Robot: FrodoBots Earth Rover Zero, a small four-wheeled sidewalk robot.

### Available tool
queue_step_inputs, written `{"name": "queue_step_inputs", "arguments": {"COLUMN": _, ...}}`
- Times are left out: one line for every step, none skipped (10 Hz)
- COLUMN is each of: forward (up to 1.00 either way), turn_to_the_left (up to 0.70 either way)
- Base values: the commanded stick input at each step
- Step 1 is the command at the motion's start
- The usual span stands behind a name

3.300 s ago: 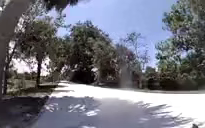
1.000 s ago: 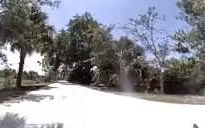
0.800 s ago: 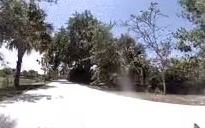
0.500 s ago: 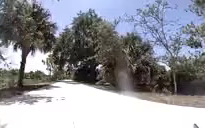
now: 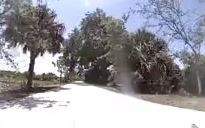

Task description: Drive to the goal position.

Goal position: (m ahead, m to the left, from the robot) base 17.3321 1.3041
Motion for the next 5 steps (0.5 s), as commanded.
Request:
{"name": "queue_step_inputs", "arguments": {"forward": 0.85, "turn_to_the_left": 0.0}}
{"name": "queue_step_inputs", "arguments": {"forward": 0.85, "turn_to_the_left": 0.0}}
{"name": "queue_step_inputs", "arguments": {"forward": 0.85, "turn_to_the_left": 0.0}}
{"name": "queue_step_inputs", "arguments": {"forward": 0.85, "turn_to_the_left": 0.0}}
{"name": "queue_step_inputs", "arguments": {"forward": 0.85, "turn_to_the_left": 0.0}}
